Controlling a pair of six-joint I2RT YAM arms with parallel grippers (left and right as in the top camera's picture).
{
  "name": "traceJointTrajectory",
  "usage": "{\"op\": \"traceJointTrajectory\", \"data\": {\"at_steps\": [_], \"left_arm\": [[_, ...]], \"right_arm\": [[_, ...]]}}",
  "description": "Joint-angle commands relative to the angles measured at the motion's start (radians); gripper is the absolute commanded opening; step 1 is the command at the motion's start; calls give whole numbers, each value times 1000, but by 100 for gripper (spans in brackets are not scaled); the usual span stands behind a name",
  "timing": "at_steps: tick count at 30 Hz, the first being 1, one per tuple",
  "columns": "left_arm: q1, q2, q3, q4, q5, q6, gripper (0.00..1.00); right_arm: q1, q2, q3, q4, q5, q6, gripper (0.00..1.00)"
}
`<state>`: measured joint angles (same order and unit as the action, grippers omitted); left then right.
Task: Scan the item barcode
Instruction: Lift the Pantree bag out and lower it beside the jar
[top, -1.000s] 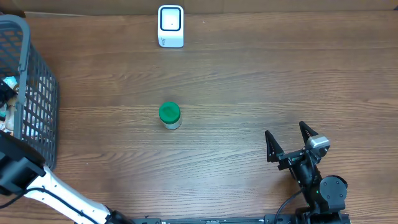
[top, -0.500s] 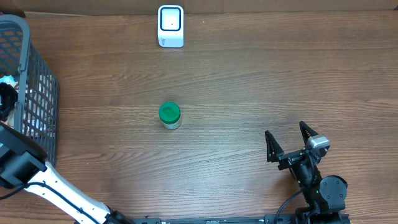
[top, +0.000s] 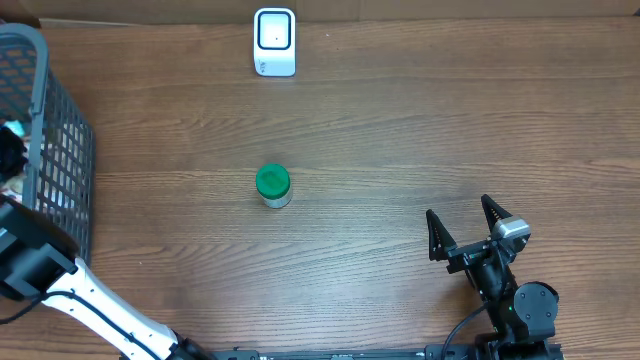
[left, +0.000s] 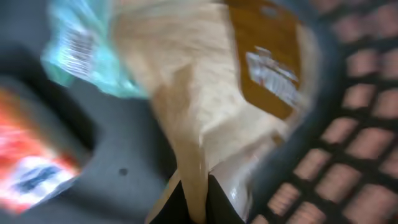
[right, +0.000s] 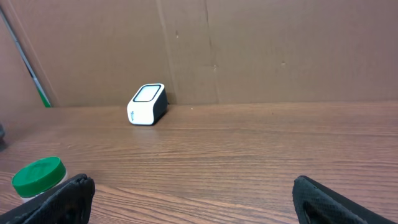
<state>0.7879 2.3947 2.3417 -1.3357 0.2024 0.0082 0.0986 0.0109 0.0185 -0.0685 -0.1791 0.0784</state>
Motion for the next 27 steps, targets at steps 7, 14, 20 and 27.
{"op": "traceJointTrajectory", "data": {"at_steps": [7, 14, 20, 27], "left_arm": [[-13, -331, 259, -59, 8, -121, 4], [-71, -572, 259, -67, 36, -144, 4], [-263, -689, 259, -139, 69, -144, 4], [-569, -613, 210, -341, 32, -143, 4]], "right_arm": [[-5, -8, -11, 5, -2, 2, 100], [-5, -8, -11, 5, -2, 2, 100], [-5, -8, -11, 5, -2, 2, 100], [-5, -8, -11, 5, -2, 2, 100]]}}
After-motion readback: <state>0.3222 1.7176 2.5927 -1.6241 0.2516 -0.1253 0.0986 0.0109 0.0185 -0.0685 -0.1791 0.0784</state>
